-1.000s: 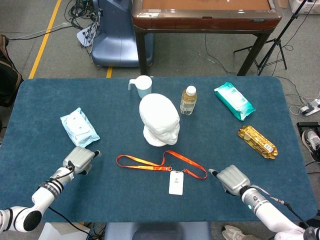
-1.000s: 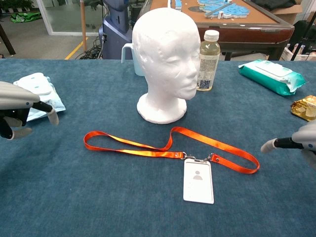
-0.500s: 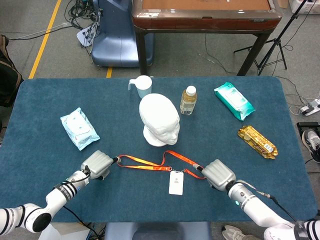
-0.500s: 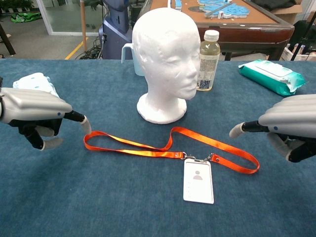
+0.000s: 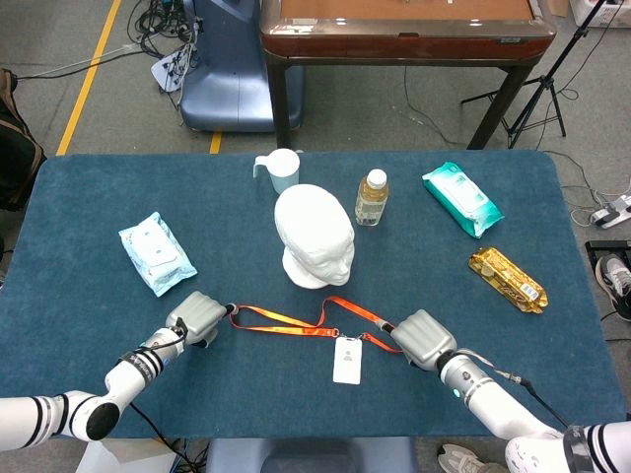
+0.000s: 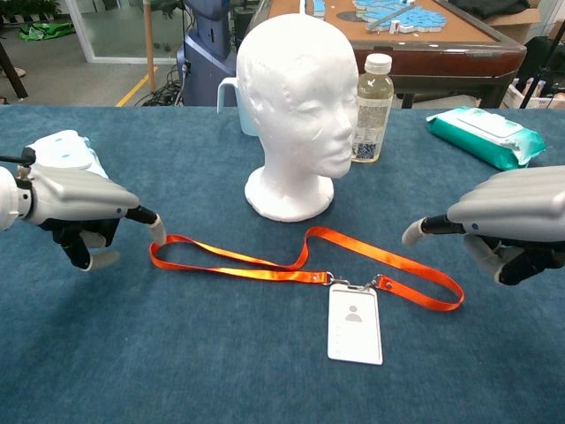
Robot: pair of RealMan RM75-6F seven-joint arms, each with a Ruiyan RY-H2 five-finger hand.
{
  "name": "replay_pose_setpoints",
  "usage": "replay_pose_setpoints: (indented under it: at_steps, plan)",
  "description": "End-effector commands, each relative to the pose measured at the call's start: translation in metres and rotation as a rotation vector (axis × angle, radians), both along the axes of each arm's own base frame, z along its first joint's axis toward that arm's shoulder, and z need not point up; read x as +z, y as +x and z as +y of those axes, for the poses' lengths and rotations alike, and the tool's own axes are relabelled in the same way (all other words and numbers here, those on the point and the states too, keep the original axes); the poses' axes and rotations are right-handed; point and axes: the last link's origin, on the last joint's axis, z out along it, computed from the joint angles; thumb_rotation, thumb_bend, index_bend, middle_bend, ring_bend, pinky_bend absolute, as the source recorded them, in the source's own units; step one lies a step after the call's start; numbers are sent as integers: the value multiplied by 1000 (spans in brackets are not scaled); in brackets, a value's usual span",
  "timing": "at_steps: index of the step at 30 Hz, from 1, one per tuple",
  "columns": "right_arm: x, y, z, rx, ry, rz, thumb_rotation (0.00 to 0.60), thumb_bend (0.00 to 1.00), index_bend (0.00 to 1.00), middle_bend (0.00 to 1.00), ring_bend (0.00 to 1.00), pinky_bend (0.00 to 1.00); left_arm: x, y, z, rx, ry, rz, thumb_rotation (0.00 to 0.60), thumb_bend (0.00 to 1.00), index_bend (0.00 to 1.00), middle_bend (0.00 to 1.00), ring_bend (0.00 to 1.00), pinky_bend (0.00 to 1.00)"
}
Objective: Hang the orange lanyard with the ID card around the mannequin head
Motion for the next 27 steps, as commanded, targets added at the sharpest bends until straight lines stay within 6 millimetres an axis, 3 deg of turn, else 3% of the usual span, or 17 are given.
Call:
replay_pose_setpoints:
  at_steps: [1,15,27]
  plan:
    - [-2,-1,-1,-6,2,1,600,1000,115,1000,1000,1000,0,3,-4,-17,-7,1,600,489,212,1000,943,839]
    - [-7,-4,2,-12,14,13,600,1000,116,1000,1000,1000,-12,2,-2,-6,-26,16,600,489,212,1000,943,839]
    - [-14,-20,6,-44,47,67,600,1000,115,1000,1000,1000,-5,-8,0,20,-8,42,600,490,214,1000,943,839]
